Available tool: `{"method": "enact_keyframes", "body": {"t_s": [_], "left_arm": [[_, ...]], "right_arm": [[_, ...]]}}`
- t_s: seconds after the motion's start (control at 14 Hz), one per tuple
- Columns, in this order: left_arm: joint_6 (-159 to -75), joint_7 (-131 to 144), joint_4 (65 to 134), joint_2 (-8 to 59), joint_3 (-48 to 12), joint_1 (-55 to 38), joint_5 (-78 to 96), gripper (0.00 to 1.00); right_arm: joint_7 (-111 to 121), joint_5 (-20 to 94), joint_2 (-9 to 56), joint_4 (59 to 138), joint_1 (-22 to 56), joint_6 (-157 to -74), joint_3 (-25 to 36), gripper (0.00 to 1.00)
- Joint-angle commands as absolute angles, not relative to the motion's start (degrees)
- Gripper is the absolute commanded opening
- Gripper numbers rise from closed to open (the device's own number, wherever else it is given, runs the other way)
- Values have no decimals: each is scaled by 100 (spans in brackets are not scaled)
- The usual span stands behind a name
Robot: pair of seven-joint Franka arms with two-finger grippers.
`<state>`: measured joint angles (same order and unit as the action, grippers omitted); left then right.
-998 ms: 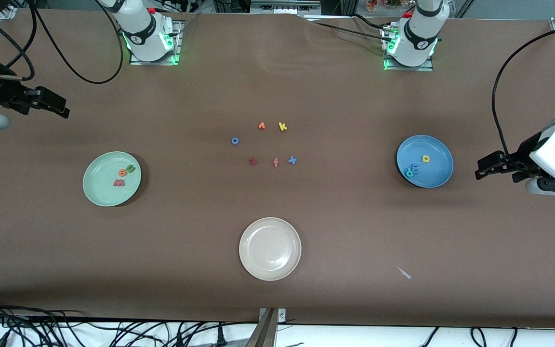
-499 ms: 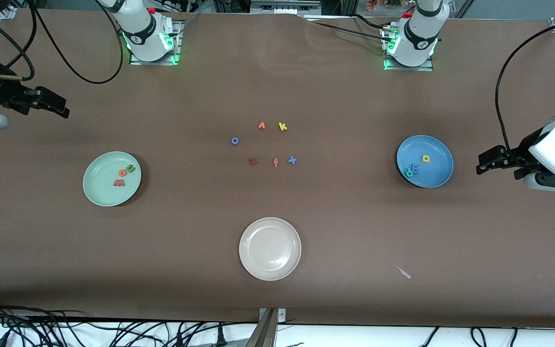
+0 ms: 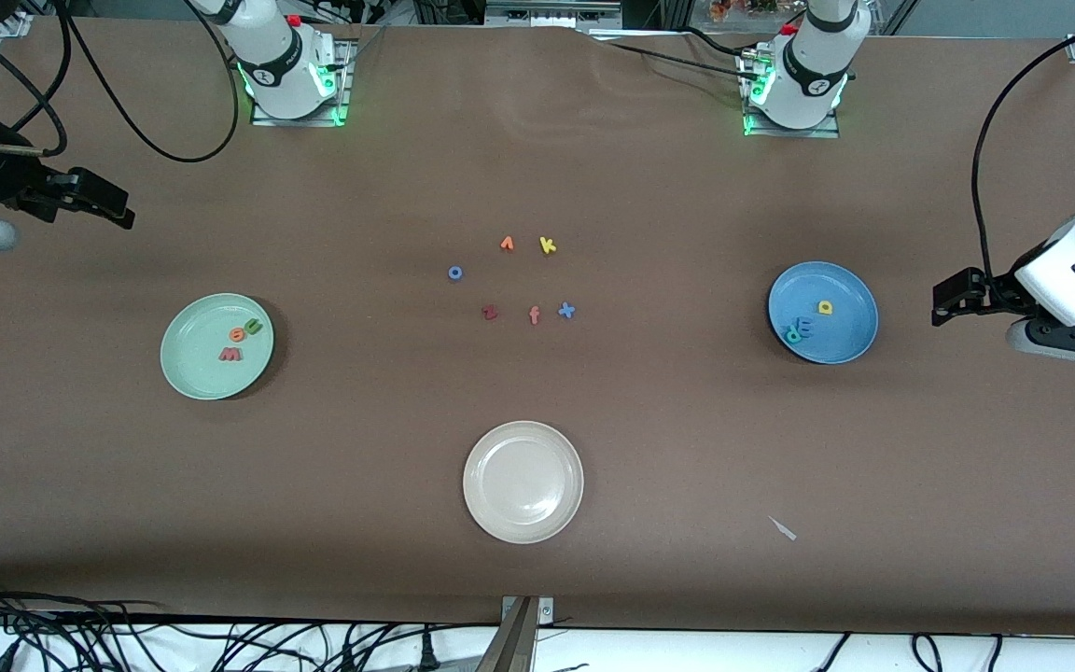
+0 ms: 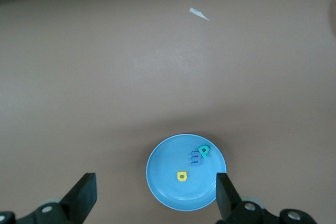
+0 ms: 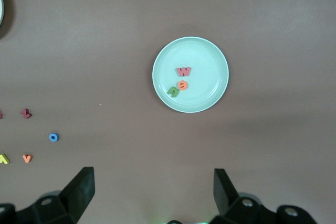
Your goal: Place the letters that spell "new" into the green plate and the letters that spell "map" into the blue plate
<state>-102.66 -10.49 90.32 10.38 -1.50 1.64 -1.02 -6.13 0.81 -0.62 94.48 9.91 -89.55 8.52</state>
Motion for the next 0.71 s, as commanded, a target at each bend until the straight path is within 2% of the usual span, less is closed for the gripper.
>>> {"method": "enact_keyframes", "body": {"t_s": [0.0,0.64], "left_arm": [[-10160,-1107,8833,1063,-132,132,-184,100],[-10160,-1160,8807,1072,-141,123,-193,100]], "right_arm": [[-563,123,-9,9316,958,-8921,844,100],[-563,123,-9,9316,958,-8912,844,100]]}}
